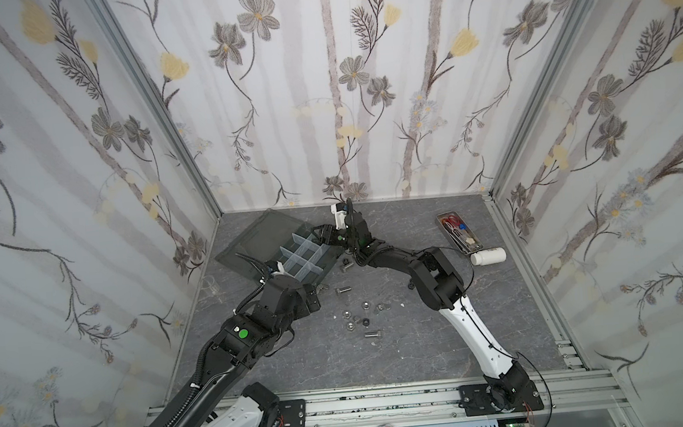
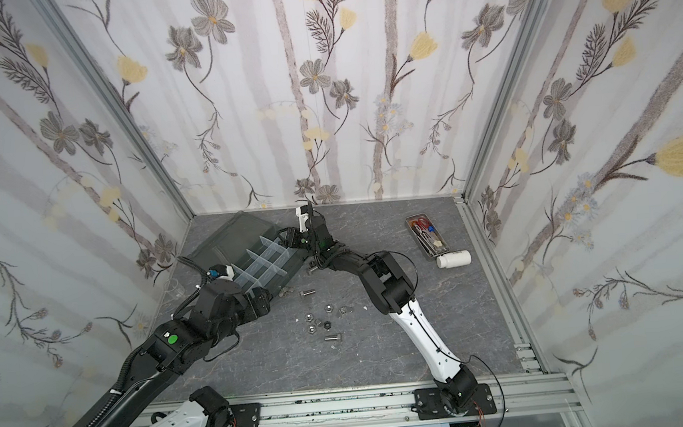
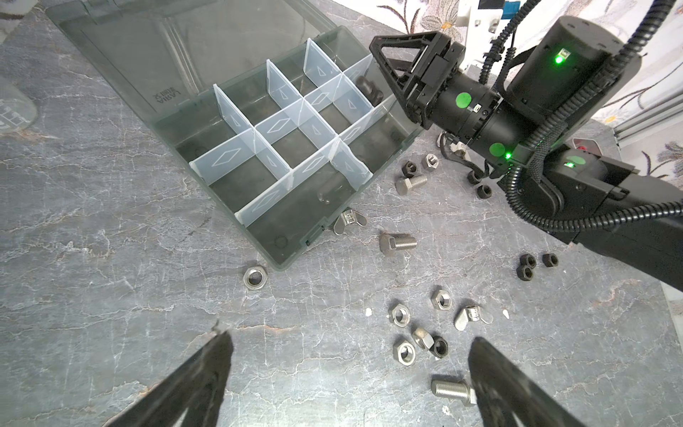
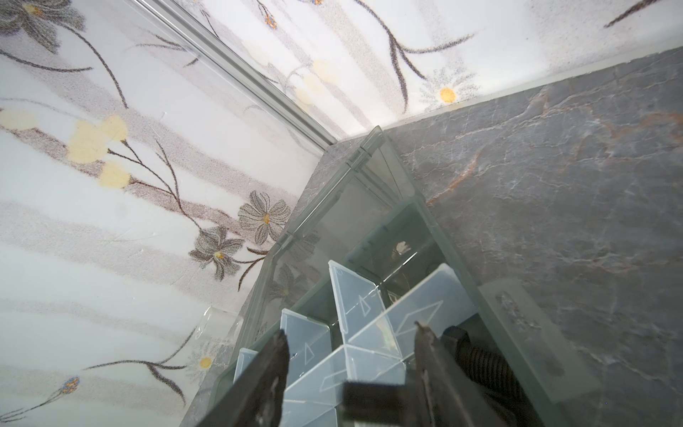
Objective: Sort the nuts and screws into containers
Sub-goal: 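Lower the black bolt into a compartment and open the right gripper, then withdraw the right gripper while the left gripper moves toward a steel bolt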
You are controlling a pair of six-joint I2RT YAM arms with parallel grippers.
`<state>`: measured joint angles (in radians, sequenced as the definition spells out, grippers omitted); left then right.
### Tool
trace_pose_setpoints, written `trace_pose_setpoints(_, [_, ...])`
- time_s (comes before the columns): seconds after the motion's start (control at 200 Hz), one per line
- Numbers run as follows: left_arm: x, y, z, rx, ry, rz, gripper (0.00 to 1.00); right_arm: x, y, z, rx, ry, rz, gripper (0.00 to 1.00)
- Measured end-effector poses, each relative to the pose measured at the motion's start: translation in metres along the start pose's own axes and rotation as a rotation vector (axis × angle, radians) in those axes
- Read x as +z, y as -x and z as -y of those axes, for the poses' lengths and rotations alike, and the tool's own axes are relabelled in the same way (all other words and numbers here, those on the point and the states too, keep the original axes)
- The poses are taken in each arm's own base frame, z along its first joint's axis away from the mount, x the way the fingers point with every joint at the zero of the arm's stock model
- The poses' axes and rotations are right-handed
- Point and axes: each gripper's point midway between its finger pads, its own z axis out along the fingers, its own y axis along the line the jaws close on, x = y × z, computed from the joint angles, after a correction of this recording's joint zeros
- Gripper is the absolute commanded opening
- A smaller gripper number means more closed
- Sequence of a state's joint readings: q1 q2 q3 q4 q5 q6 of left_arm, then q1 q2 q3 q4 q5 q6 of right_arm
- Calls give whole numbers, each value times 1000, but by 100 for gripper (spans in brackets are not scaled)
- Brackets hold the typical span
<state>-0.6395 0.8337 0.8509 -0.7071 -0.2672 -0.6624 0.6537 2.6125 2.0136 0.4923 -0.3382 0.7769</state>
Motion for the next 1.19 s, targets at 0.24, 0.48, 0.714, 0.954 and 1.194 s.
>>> trace_pose_setpoints(0.24, [-1,-2,-1,6,10,-15,99,-1,3,-1,1,-5,-1,62])
trace_pose_setpoints(0.48, [-3,2,2,16,18,-31,96,-26,18,-26,-28,-9,1,61])
trace_pose_setpoints(0.714, [3,-5,6,57,27,-87,93,-88,70,-87,-107,14,85,61])
trace_pose_setpoints(0.954, [14,-18,9,113,41,-148,91,-160,63,-80,-107,-120,66,63])
trace_pose_setpoints(1.194, [37,-34,16,155,67,-207,94,-242,57,-61,-100,-275,98,67])
